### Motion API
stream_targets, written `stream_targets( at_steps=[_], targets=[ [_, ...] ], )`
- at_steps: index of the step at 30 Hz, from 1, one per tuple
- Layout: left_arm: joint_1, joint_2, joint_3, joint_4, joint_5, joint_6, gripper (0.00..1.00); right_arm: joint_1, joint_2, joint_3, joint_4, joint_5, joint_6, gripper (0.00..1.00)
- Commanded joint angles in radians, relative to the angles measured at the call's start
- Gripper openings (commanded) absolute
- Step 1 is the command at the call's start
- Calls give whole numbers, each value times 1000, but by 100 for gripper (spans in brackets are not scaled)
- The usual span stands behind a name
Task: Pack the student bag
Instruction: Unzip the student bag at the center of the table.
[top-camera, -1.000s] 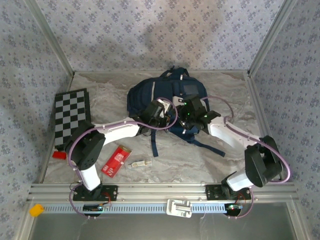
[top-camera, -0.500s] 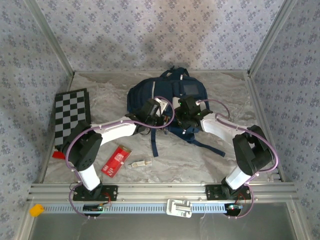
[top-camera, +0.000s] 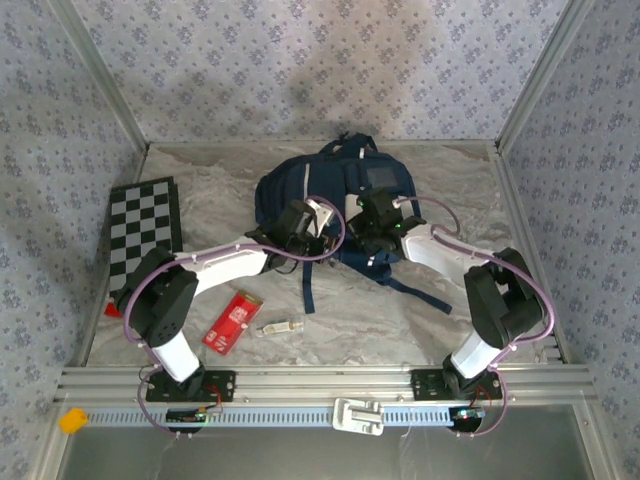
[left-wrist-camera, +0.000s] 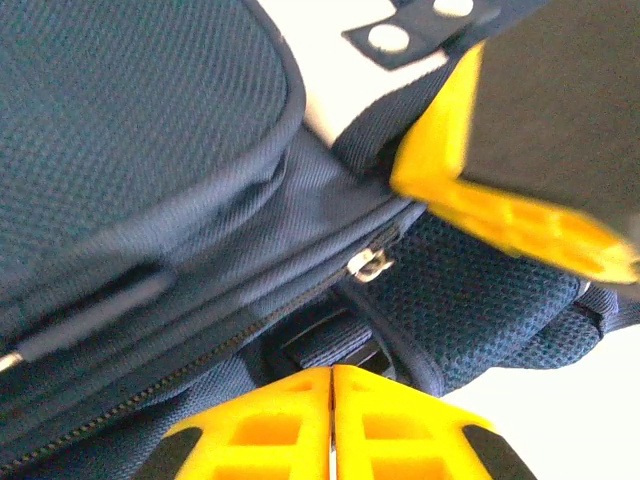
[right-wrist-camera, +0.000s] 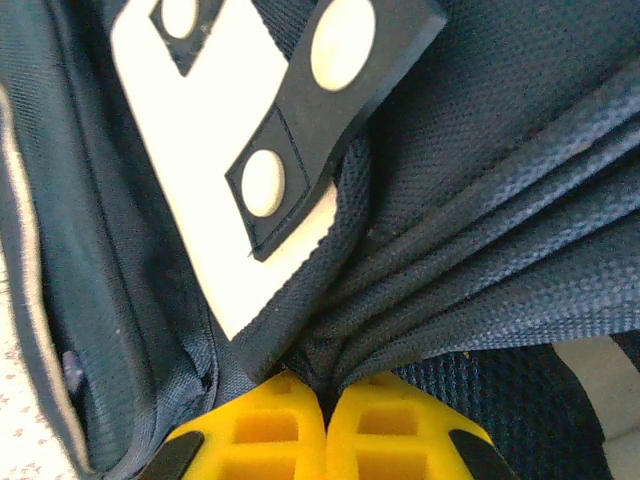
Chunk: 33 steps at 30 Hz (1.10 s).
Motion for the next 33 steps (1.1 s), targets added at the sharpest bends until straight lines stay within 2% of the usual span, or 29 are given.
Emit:
stream_targets(
  at_steps=[1, 5, 10, 13, 17, 25, 30, 33],
  targets=[
    [-26, -65, -27, 41, 8, 0, 16, -9, -92, -7, 22, -5, 22, 0],
    [-64, -88, -43, 80, -66, -14, 32, -2, -134, -8, 34, -10, 54, 0],
    [-95, -88, -42, 112, -200, -33, 46, 7, -130, 4, 55, -44, 67, 0],
    [-98, -66, -28, 125, -189, -53, 48, 11, -130, 10, 67, -51, 80, 0],
    [-115, -30, -5, 131, -240, -78, 49, 14, -138, 18, 67, -47, 87, 0],
    [-134, 37, 27, 191, -272, -92, 52, 15, -135, 25, 70, -49, 92, 0],
    [-139, 75, 37, 253, -362, -120, 53, 26, -133, 25, 76, -40, 92, 0],
    [-138, 88, 54, 262, -410, -123, 48, 30, -135, 21, 69, -41, 87, 0]
  ],
)
